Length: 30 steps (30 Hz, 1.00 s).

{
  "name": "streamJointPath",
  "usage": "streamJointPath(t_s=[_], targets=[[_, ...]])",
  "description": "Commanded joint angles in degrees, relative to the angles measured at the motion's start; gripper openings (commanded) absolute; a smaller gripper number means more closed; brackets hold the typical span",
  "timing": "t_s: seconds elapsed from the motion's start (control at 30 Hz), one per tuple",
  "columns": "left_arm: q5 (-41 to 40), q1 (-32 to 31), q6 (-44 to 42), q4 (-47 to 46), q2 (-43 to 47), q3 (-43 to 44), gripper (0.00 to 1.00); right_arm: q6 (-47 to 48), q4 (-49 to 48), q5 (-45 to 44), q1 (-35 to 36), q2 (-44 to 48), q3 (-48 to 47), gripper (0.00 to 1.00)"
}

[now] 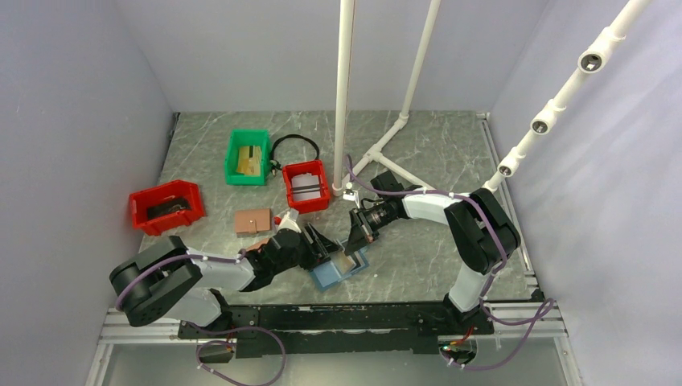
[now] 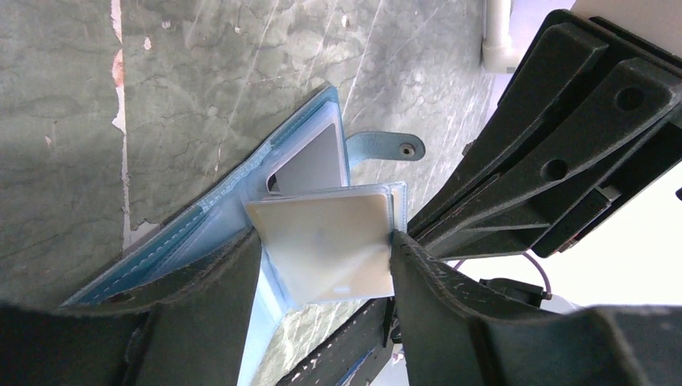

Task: Take the credit cards out of the card holder
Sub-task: Remove the credit card from the card holder.

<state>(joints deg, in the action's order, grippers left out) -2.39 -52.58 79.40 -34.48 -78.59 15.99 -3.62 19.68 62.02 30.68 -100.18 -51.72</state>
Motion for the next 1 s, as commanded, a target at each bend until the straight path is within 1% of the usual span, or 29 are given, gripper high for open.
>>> streamJointPath(t_s=[0.0,0.2,0.33,0.5,0.73,0.8,0.97], targets=[[-1.8,0.3,-0.1,2.2,-0.5,1.3,0.61,1.4,1.0,5.3,0.5,0.1,-2.4,0.0],[-0.7,0.9,-1.6,1.2,-0.2,0.7,0.5,1.7,1.3,4.4,0.4,0.2,-2.5,0.0],[0.4,1.3,-2.5,0.9,0.1,0.4,0.45,1.7,1.2,3.8,0.3,0.3,-2.5,0.0],[1.8,2.4,-3.1,-2.4,-0.5,-1.1,0.37,1.8,1.3,3.1,0.1,0.4,-2.6,0.0],[4.3,3.5,-4.3,-6.5,-1.9,-2.4,0.21,1.9,1.4,0.5,0.0,0.2,-2.6,0.0],[4.8,3.7,-4.7,-7.0,-2.0,-2.5,0.14,2.1,1.5,-0.5,0.0,0.2,-2.6,0.0],[5.2,4.0,-5.3,-6.7,-1.3,-2.8,0.13,2.7,1.8,-3.9,-0.1,0.6,-2.7,0.0]])
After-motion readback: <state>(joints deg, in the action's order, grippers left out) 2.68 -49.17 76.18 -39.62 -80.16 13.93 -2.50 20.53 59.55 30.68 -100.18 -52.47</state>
